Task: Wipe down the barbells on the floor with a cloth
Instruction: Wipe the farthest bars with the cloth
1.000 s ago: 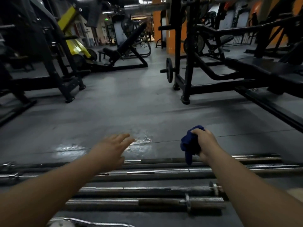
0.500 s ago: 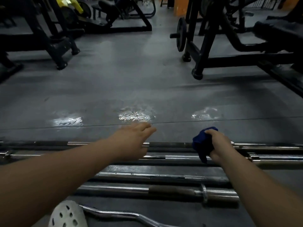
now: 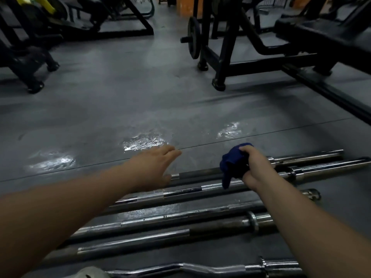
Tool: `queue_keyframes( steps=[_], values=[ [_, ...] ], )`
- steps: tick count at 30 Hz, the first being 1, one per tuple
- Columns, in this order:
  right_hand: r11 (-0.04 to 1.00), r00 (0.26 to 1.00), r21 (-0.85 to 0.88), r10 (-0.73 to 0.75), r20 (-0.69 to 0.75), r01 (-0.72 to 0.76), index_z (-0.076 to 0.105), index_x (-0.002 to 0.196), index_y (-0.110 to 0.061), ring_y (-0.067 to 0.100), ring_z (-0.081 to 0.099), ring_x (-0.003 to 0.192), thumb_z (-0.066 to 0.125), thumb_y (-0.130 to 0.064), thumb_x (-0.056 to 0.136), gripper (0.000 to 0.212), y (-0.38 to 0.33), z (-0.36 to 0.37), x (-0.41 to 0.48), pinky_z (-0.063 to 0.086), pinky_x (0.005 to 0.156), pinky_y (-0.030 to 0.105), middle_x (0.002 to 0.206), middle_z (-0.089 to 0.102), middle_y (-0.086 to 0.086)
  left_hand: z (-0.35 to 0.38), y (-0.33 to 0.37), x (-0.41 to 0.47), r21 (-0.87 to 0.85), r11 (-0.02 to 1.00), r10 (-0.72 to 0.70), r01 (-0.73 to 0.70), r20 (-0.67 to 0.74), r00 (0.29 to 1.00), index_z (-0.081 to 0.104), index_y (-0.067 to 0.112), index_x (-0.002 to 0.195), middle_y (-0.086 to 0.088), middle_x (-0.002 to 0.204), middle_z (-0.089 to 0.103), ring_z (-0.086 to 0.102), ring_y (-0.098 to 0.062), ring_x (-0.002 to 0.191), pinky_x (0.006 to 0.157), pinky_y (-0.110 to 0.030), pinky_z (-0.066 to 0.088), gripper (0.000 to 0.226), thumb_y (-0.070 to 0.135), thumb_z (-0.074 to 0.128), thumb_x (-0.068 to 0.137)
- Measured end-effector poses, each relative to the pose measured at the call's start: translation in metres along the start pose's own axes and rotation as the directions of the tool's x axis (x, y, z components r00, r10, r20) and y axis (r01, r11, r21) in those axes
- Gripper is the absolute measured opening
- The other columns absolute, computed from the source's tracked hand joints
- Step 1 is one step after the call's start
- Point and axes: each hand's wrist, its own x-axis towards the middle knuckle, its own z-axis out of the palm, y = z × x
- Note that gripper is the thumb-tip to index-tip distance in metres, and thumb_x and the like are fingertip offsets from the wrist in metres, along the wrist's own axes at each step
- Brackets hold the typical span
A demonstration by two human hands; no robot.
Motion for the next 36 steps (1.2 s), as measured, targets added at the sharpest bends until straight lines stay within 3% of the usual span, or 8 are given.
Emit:
queue_keyframes(
  steps=[5,10,15,20,25,29,33,36],
  values=[
    [0.999,0.999,0.01,-0.049,0.023,0.049,0.056,0.101,-0.013,0.033,0.06,0.084,0.055,-0.021,0.093,0.011,-0.009,0.01,-0.044,0.051,0.081,0.053,0.098,0.061,0.015,0.0,-0.011,-0.024,0.016,0.999,0.049,-0.049,-0.001,0.999,0.011,0.029,0.158,0.006,0.161,0.017,0.035,-0.019,0.14,0.112,-0.037,0.038,0.081,0.044,0.057,0.093],
    [0.996,0.997,0.05,-0.078,0.019,0.077,0.056,0.102,-0.012,0.031,0.061,0.088,0.057,-0.02,0.093,0.012,-0.013,0.007,-0.074,0.051,0.075,0.044,0.101,0.061,0.013,-0.008,-0.015,-0.03,0.039,0.998,0.049,-0.048,-0.014,0.999,0.01,0.03,0.158,0.006,0.163,0.015,0.031,-0.02,0.143,0.113,-0.036,0.036,0.08,0.042,0.057,0.094],
    [0.994,0.996,0.061,-0.091,0.002,0.091,0.052,0.125,-0.01,0.034,0.061,0.097,0.057,-0.021,0.093,0.035,-0.015,-0.005,-0.085,0.055,0.073,0.046,0.116,0.06,0.017,0.0,-0.022,-0.035,0.066,0.996,0.064,-0.064,0.005,0.998,0.009,0.03,0.158,0.005,0.162,0.016,0.028,-0.018,0.143,0.113,-0.037,0.036,0.08,0.045,0.054,0.095],
    [0.995,0.996,0.054,-0.08,-0.036,0.081,0.053,0.123,-0.01,0.029,0.061,0.086,0.054,-0.021,0.094,0.031,-0.004,-0.007,-0.087,0.05,0.068,0.041,0.105,0.062,0.014,0.001,-0.032,-0.036,0.051,0.997,0.052,-0.054,0.04,0.998,0.009,0.029,0.159,0.005,0.163,0.014,0.028,-0.019,0.143,0.112,-0.035,0.035,0.079,0.042,0.055,0.096],
    [0.996,0.996,0.043,-0.074,-0.046,0.076,0.056,0.112,-0.01,0.031,0.061,0.09,0.054,-0.02,0.094,0.02,0.012,0.005,-0.078,0.052,0.074,0.044,0.106,0.062,0.014,-0.002,-0.034,-0.026,-0.019,0.998,0.054,-0.054,-0.014,0.998,0.014,0.026,0.158,0.002,0.162,0.018,0.032,-0.023,0.143,0.113,-0.038,0.036,0.078,0.04,0.057,0.095],
    [0.998,0.997,0.034,-0.051,-0.053,0.053,0.055,0.105,-0.012,0.034,0.061,0.101,0.056,-0.02,0.093,0.014,0.013,0.023,-0.058,0.052,0.087,0.05,0.111,0.06,0.015,0.013,-0.033,-0.021,-0.017,0.997,0.071,-0.07,0.033,0.997,0.01,0.028,0.158,0.004,0.163,0.015,0.032,-0.022,0.143,0.112,-0.043,0.038,0.08,0.044,0.056,0.094],
    [1.0,0.999,0.025,-0.016,-0.034,0.017,0.055,0.107,-0.014,0.036,0.059,0.11,0.06,-0.02,0.091,0.018,0.015,0.034,-0.022,0.052,0.09,0.053,0.118,0.059,0.015,0.025,-0.033,-0.012,-0.085,0.995,0.047,-0.045,0.03,0.998,0.011,0.028,0.158,0.007,0.163,0.013,0.03,-0.02,0.144,0.114,-0.039,0.036,0.076,0.043,0.052,0.097],
    [1.0,1.0,0.002,0.01,-0.011,-0.01,0.055,0.103,-0.015,0.036,0.059,0.105,0.058,-0.02,0.092,0.013,0.025,0.041,0.016,0.049,0.093,0.058,0.117,0.059,0.017,0.042,-0.035,0.011,-0.102,0.995,0.016,-0.014,0.02,1.0,0.014,0.027,0.157,0.007,0.162,0.015,0.032,-0.02,0.143,0.112,-0.039,0.038,0.073,0.043,0.051,0.096]
  ],
)
